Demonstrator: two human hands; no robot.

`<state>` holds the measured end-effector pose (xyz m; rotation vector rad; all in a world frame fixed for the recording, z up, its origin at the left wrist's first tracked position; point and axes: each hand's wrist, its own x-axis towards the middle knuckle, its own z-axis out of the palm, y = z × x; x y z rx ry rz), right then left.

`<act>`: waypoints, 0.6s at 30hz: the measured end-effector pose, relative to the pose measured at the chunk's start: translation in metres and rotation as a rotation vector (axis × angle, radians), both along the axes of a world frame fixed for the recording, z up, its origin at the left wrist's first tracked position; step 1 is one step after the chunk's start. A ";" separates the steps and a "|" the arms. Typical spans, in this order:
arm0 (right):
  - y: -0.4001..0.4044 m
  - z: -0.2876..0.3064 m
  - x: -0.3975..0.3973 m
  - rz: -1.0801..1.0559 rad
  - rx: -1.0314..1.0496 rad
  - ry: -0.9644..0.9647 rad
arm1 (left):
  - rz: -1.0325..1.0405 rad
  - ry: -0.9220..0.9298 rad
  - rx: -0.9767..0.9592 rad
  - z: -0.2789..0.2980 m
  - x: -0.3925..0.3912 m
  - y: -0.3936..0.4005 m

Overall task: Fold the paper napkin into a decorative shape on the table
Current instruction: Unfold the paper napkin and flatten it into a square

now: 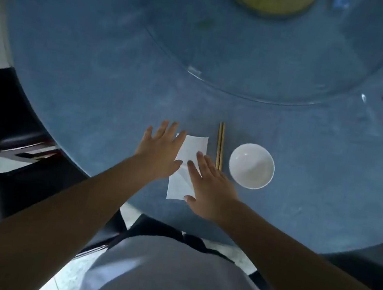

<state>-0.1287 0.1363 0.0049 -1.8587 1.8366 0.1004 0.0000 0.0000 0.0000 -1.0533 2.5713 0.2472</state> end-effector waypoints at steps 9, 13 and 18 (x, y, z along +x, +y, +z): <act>0.010 -0.016 0.009 0.082 0.074 0.040 | -0.095 0.035 0.069 -0.023 -0.008 -0.010; 0.008 -0.018 0.006 0.084 0.086 0.030 | -0.118 0.085 0.046 -0.025 -0.014 -0.015; 0.002 -0.017 0.005 0.051 0.075 0.003 | -0.115 0.091 -0.016 -0.026 -0.023 -0.027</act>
